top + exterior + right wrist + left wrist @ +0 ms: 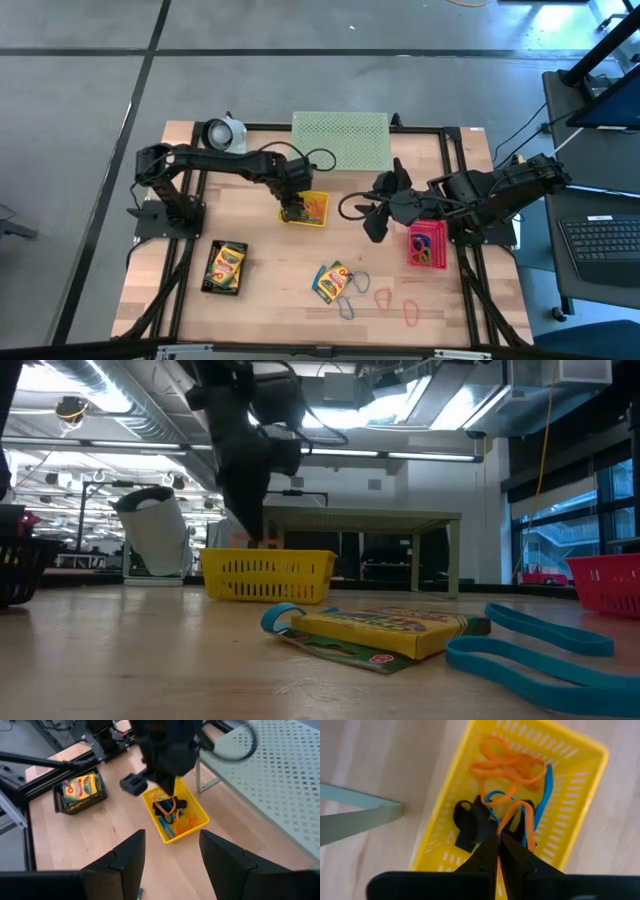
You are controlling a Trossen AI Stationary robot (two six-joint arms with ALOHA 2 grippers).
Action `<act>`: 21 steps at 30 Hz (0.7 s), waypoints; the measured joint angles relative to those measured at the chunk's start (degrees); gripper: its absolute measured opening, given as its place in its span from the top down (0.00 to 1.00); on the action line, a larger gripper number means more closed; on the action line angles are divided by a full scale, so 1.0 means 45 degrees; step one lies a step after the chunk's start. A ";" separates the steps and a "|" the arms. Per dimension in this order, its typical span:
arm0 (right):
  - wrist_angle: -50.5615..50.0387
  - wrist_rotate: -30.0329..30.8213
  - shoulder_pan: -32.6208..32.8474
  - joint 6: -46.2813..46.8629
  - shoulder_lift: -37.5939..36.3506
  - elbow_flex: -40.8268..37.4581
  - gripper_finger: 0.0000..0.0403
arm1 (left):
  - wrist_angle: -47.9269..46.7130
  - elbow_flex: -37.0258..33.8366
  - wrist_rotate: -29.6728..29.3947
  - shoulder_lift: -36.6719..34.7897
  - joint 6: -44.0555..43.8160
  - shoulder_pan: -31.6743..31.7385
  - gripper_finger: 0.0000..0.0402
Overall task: Pick & Place Office Desk Supplies
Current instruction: Put the orange rubber band into the yellow bin, then put the blue rubber band into the yellow bin
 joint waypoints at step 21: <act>0.0035 0.0633 0.0000 0.0269 0.0000 0.0000 0.53 | 0.1528 0.1086 0.3438 0.0157 -0.1414 -0.2085 0.66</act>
